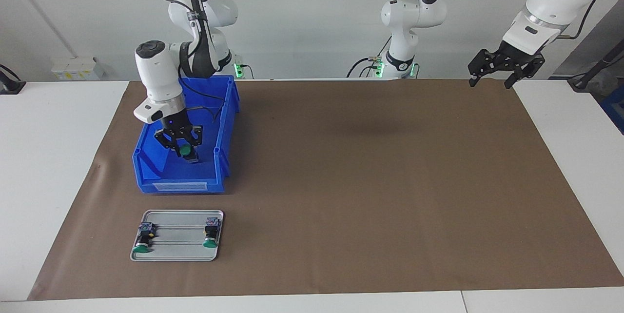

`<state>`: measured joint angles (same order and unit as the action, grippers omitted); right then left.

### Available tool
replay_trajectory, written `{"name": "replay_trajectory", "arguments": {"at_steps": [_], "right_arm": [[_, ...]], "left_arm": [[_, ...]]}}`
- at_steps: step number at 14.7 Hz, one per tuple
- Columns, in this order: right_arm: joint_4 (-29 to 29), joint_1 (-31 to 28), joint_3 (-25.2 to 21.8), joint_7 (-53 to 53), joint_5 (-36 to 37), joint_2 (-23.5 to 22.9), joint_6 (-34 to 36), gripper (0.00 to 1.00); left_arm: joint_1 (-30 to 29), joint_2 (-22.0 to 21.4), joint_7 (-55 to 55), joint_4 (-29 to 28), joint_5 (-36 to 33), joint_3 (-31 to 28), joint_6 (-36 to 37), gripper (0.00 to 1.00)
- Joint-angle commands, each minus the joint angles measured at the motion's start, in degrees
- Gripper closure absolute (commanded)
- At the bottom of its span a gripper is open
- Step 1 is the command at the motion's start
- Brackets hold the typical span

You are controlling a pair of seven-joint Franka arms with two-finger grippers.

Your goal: Place and press button with both arms

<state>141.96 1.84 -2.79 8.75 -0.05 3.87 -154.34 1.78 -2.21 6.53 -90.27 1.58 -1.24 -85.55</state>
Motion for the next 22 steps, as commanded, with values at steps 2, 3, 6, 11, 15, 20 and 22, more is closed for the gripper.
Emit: {"name": "replay_trajectory", "arguments": {"at_steps": [2, 3, 6, 11, 15, 20, 22], "right_arm": [[0.4, -0.5, 0.9, 1.1, -3.8, -1.1, -1.8, 0.27], [0.3, -0.4, 0.9, 1.0, -3.8, -1.1, -1.8, 0.0], [-0.6, -0.3, 0.9, 0.3, -3.8, -0.1, -1.1, 0.0], [-19.1, -0.3, 1.3, -5.9, -3.8, 1.2, 24.6, 0.0], [-30.8, -0.7, 1.0, -7.9, -2.8, 1.2, 35.5, 0.0], [-47.2, -2.5, 0.9, -9.9, 2.0, 0.2, 54.4, 0.0], [-52.1, -2.7, 0.9, -9.9, 3.3, 0.1, 60.6, 0.0]], "left_arm": [[-0.6, -1.5, 0.2, -1.8, 0.5, 0.4, -0.8, 0.0], [-0.6, -1.5, 0.2, -1.8, 0.5, 0.4, -0.7, 0.0], [-0.6, -1.5, 0.2, -1.8, 0.5, 0.4, -0.7, 0.0], [-0.6, -1.5, 0.2, -1.8, 0.5, 0.4, -0.8, 0.0], [-0.6, -1.5, 0.2, -1.8, 0.5, 0.4, -0.8, 0.0], [-0.6, -1.5, 0.2, -1.8, 0.5, 0.4, -0.8, 0.0], [-0.6, -1.5, 0.2, -1.8, 0.5, 0.4, -0.7, 0.0]]}}
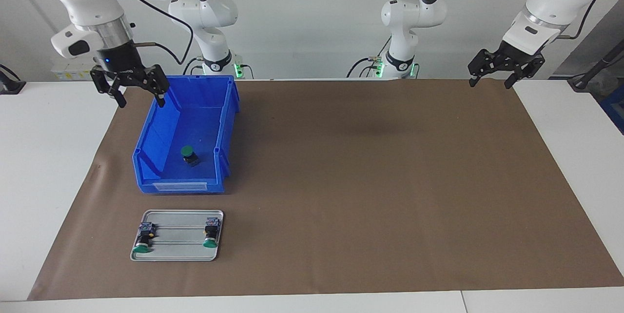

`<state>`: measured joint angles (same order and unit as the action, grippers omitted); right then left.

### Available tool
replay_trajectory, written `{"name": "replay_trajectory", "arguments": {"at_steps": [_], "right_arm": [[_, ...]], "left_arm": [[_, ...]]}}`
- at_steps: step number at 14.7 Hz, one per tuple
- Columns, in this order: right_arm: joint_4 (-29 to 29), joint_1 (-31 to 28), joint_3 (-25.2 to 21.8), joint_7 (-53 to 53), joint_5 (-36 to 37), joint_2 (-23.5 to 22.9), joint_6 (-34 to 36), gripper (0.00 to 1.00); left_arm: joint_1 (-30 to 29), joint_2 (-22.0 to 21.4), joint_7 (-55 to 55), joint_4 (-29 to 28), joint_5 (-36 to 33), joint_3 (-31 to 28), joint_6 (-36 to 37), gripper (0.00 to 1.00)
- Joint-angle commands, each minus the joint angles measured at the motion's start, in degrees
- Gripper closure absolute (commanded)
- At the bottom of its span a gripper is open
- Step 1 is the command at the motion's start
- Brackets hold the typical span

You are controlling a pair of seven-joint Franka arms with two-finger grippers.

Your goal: Place and press button with both arms

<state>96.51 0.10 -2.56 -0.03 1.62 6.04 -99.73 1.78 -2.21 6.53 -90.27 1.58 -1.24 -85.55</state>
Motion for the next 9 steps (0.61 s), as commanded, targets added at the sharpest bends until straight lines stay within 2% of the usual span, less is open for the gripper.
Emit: {"name": "replay_trajectory", "arguments": {"at_steps": [1, 2, 3, 5, 9], "right_arm": [[-10.2, -1.0, 0.5, -1.3, 1.2, -3.8, 10.9, 0.0], [-13.3, -1.3, 0.4, -1.5, 1.1, -5.2, 13.7, 0.0], [-13.2, -2.0, 0.3, -2.2, 1.0, -5.9, 13.9, 0.0], [-5.9, -2.6, 0.4, -4.6, 0.7, -3.2, 11.8, 0.0], [-4.8, -2.5, 0.9, -6.6, 0.0, -2.1, 11.8, 0.0]], "left_arm": [[-0.6, -1.5, 0.2, -1.8, 0.5, 0.3, -0.7, 0.0], [-0.6, -1.5, 0.2, -1.8, 0.5, 0.4, -0.8, 0.0], [-0.6, -1.5, 0.2, -1.8, 0.5, 0.3, -0.8, 0.0], [-0.6, -1.5, 0.2, -1.8, 0.5, 0.4, -0.8, 0.0], [-0.6, -1.5, 0.2, -1.8, 0.5, 0.4, -0.7, 0.0]]}}
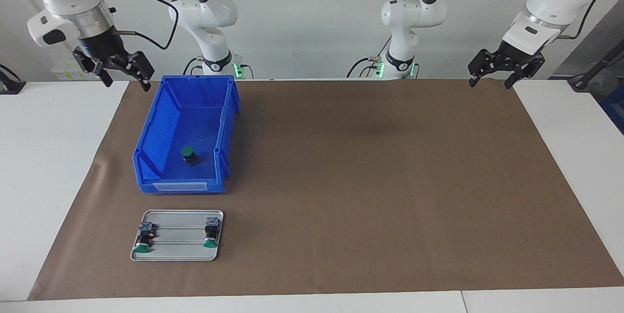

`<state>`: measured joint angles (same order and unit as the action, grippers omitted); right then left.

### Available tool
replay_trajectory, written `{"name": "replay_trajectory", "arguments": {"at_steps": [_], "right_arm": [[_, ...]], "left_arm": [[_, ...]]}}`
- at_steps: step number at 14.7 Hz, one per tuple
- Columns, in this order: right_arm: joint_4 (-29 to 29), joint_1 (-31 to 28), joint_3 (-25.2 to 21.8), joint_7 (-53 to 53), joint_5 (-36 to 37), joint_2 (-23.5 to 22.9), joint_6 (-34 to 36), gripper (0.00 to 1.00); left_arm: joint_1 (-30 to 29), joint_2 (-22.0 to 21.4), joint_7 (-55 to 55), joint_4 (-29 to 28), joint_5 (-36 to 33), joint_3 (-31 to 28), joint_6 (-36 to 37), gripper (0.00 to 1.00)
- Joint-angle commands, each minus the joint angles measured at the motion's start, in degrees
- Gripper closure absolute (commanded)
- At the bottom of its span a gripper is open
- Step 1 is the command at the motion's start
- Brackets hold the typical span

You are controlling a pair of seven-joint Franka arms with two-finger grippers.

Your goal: Place and press button with both arms

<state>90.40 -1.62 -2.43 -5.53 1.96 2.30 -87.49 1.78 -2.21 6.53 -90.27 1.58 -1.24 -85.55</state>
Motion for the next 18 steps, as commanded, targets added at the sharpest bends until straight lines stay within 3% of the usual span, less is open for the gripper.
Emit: {"name": "replay_trajectory", "arguments": {"at_steps": [1, 4, 7, 10, 18], "right_arm": [[1.4, -0.8, 0.9, -1.1, -0.6, 2.0, -0.3, 0.0], [1.0, -0.5, 0.9, 0.9, -0.7, 1.4, -2.5, 0.0], [1.3, 6.4, -6.7, 1.1, -1.2, 1.0, -1.9, 0.0], [1.2, 3.5, -2.9, 1.1, -0.9, 1.0, -1.8, 0.0], [1.5, 4.3, -2.6, 1.1, -1.0, 1.3, -1.8, 0.0]], "left_arm": [[-0.6, -1.5, 0.2, -1.8, 0.5, 0.4, -0.8, 0.0], [-0.6, -1.5, 0.2, -1.8, 0.5, 0.3, -0.8, 0.0], [-0.6, -1.5, 0.2, -1.8, 0.5, 0.4, -0.8, 0.0], [-0.6, -1.5, 0.2, -1.8, 0.5, 0.4, -0.7, 0.0], [-0.6, -1.5, 0.2, -1.8, 0.5, 0.4, -0.8, 0.0]]}}
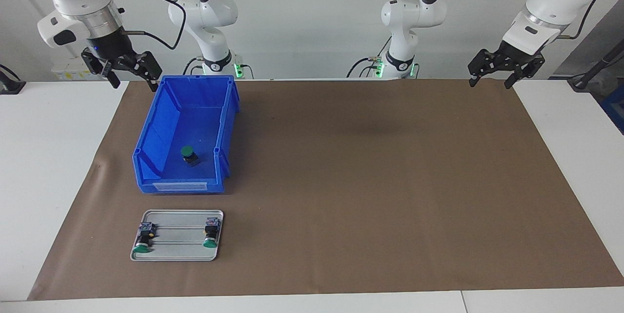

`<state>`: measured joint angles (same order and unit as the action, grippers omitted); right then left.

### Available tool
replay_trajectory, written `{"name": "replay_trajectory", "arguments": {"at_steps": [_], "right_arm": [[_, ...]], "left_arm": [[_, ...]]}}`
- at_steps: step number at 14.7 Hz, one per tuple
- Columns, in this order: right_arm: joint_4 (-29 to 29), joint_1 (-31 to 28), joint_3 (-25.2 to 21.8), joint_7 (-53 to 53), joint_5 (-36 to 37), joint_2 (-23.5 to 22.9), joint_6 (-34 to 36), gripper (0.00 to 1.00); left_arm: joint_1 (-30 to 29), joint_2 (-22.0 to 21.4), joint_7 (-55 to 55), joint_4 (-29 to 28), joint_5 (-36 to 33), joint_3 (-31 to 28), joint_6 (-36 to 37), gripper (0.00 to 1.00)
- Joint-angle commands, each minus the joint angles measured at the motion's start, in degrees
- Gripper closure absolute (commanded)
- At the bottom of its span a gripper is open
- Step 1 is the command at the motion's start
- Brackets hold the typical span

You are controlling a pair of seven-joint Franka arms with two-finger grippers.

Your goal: Place and press button with both arms

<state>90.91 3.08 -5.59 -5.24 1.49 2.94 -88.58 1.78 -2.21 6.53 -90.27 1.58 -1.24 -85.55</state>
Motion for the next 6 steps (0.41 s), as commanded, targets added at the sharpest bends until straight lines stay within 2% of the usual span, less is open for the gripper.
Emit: {"name": "replay_trajectory", "arguments": {"at_steps": [1, 6], "right_arm": [[1.0, -0.5, 0.7, 0.8, -0.5, 0.7, -0.7, 0.0], [1.5, -0.1, 0.7, 0.6, -0.5, 1.0, -0.4, 0.0]], "left_arm": [[-0.6, -1.5, 0.2, -1.8, 0.5, 0.4, -0.8, 0.0], [-0.6, -1.5, 0.2, -1.8, 0.5, 0.4, -0.8, 0.0]]}}
